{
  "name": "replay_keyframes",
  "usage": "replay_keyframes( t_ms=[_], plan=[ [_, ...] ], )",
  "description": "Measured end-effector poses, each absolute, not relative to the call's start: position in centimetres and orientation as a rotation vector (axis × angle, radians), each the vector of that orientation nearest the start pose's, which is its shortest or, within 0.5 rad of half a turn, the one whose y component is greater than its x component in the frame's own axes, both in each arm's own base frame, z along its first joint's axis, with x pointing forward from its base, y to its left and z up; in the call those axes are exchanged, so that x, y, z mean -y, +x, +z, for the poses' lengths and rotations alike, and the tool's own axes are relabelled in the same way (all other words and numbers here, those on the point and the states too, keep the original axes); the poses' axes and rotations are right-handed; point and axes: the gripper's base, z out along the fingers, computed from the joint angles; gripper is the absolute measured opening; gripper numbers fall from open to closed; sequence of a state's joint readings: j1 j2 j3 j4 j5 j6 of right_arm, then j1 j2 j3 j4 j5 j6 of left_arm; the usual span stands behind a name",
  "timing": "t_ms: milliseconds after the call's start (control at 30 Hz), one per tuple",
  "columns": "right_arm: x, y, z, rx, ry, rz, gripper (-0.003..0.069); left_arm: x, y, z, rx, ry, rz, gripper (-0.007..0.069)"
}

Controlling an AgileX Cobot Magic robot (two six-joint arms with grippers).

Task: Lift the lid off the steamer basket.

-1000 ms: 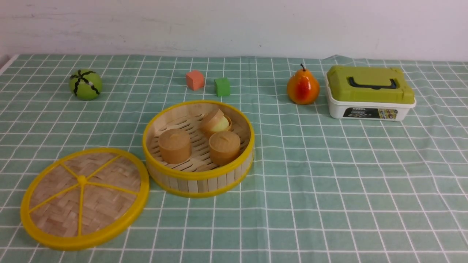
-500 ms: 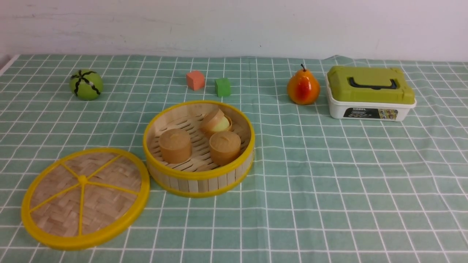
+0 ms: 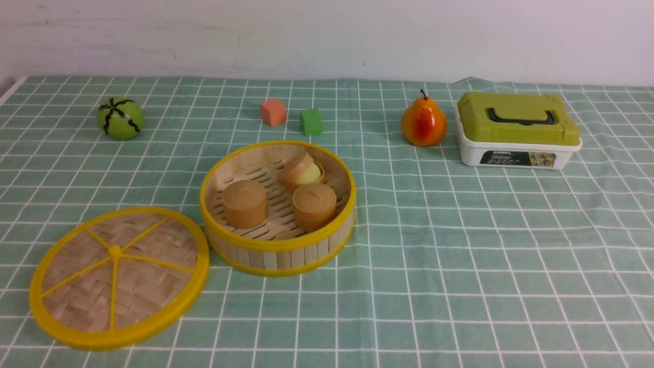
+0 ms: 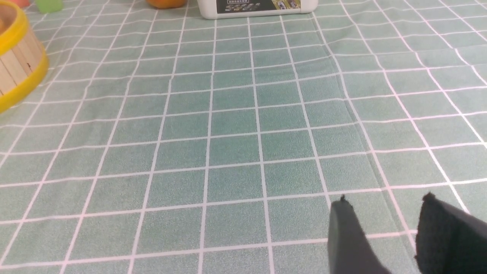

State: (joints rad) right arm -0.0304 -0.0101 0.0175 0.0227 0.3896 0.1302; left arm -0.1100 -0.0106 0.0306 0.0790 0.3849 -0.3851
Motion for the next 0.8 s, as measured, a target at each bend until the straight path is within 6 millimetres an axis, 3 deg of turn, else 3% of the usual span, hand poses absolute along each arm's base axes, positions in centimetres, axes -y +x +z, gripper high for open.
replay_keyframes(
  t_ms=[800],
  plan=[
    [0.08,5.21,17.29,-1.874,0.165,0.091,0.0241,0.29,5.22,16.87,-1.887,-0.211,-0.257,0.0029]
  ],
)
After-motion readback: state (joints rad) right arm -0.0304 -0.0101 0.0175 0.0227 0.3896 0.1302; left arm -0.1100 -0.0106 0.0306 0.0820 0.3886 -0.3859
